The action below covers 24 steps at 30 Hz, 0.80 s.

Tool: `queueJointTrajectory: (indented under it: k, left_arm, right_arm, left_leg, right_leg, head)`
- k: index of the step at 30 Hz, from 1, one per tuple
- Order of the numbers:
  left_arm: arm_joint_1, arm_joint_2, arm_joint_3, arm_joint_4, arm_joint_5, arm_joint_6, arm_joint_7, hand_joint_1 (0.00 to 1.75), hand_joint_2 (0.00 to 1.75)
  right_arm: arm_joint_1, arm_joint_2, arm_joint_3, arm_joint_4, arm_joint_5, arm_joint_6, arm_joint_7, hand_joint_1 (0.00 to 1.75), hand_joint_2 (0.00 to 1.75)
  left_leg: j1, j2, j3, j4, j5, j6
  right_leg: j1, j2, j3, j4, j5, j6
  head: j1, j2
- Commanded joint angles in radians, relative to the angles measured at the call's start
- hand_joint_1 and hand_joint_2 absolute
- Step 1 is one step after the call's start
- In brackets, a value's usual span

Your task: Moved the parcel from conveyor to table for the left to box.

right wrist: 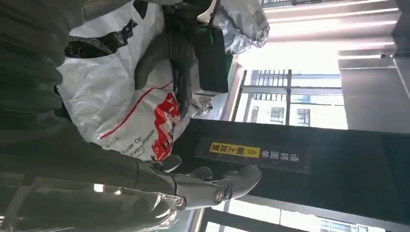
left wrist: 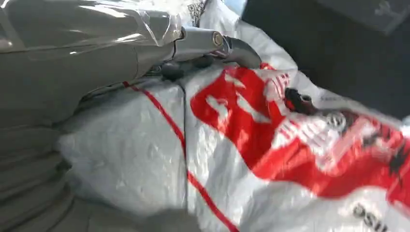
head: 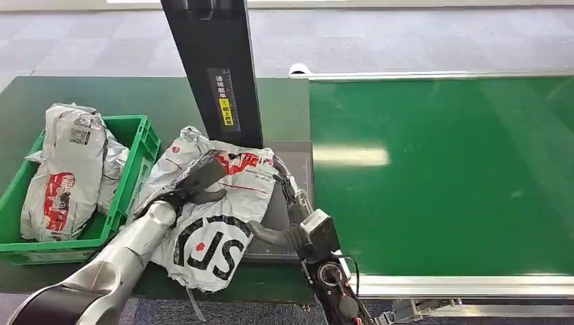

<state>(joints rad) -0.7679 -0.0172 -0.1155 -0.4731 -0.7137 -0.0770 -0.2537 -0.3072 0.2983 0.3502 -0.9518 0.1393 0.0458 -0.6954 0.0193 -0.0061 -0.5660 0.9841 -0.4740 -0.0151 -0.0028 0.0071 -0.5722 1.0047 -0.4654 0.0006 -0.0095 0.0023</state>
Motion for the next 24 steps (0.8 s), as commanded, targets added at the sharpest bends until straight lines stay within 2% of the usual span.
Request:
queueJointTrajectory:
  k: [1, 6, 10, 12, 17, 19, 22, 24]
  left_arm:
    - [-0.003, -0.02, -0.071, 0.09, -0.011, -0.086, -0.047, 1.75, 1.75]
    - [0.009, -0.03, -0.061, 0.04, 0.02, -0.101, -0.115, 1.75, 1.75]
    - [0.068, -0.048, -0.099, -0.116, 0.032, -0.082, -0.194, 1.75, 1.75]
    - [0.138, -0.053, -0.128, -0.292, 0.06, -0.079, -0.226, 1.75, 1.75]
    - [0.448, -0.019, -0.216, -1.105, 0.171, 0.078, -0.301, 1.75, 1.75]
    - [0.509, -0.006, -0.237, -1.31, 0.219, 0.111, -0.34, 1.75, 1.75]
    - [0.548, -0.018, -0.241, -1.444, 0.249, 0.162, -0.378, 1.75, 1.75]
    - [0.552, -0.028, -0.23, -1.463, 0.264, 0.179, -0.388, 1.75, 1.75]
  right_arm:
    - [-0.027, 0.0, -0.046, 0.045, -0.006, 0.001, -0.003, 0.0, 1.75]
    - [-0.016, -0.003, -0.06, 0.032, -0.003, -0.004, -0.003, 0.0, 1.75]
    - [0.0, -0.01, -0.077, 0.012, 0.004, -0.015, -0.003, 0.0, 1.75]
    - [0.008, -0.014, -0.088, 0.003, 0.007, -0.022, -0.003, 0.0, 1.75]
    - [0.056, -0.034, -0.122, -0.068, 0.005, -0.044, -0.003, 0.0, 1.75]
    - [0.064, -0.039, -0.138, -0.081, 0.006, -0.044, -0.003, 0.0, 1.75]
    - [0.065, -0.04, -0.148, -0.086, 0.008, -0.041, -0.003, 0.0, 1.75]
    - [0.063, -0.039, -0.15, -0.084, 0.008, -0.042, -0.003, 0.0, 1.75]
  left_leg:
    - [-0.002, 0.0, 0.001, -0.003, 0.002, 0.002]
    - [-0.002, 0.0, 0.003, -0.004, 0.002, 0.002]
    - [-0.001, -0.001, 0.002, -0.002, 0.001, 0.001]
    - [-0.001, -0.002, 0.002, -0.002, 0.001, 0.001]
    - [-0.001, 0.0, -0.002, -0.001, 0.0, 0.002]
    - [-0.001, 0.001, -0.003, 0.0, -0.001, 0.001]
    - [0.0, 0.001, -0.006, 0.001, -0.002, 0.001]
    - [0.0, 0.002, -0.006, 0.001, -0.002, 0.001]
  right_leg:
    - [-0.002, -0.001, 0.001, -0.002, 0.001, 0.001]
    - [-0.002, -0.002, 0.003, -0.003, 0.001, 0.001]
    - [-0.001, -0.003, 0.003, -0.002, 0.0, 0.001]
    - [-0.001, -0.004, 0.003, -0.002, 0.0, 0.001]
    - [-0.001, -0.002, -0.002, -0.001, 0.0, 0.001]
    - [-0.001, -0.001, -0.004, -0.001, -0.001, 0.001]
    - [0.0, -0.001, -0.007, 0.0, -0.002, 0.001]
    - [0.0, 0.0, -0.007, 0.0, -0.001, 0.001]
  head:
    - [0.0, 0.0]
    - [0.0, 0.0]
    - [0.0, 0.0]
    - [0.0, 0.0]
    - [0.0, 0.0]
    - [0.0, 0.0]
    - [0.0, 0.0]
    - [0.0, 0.0]
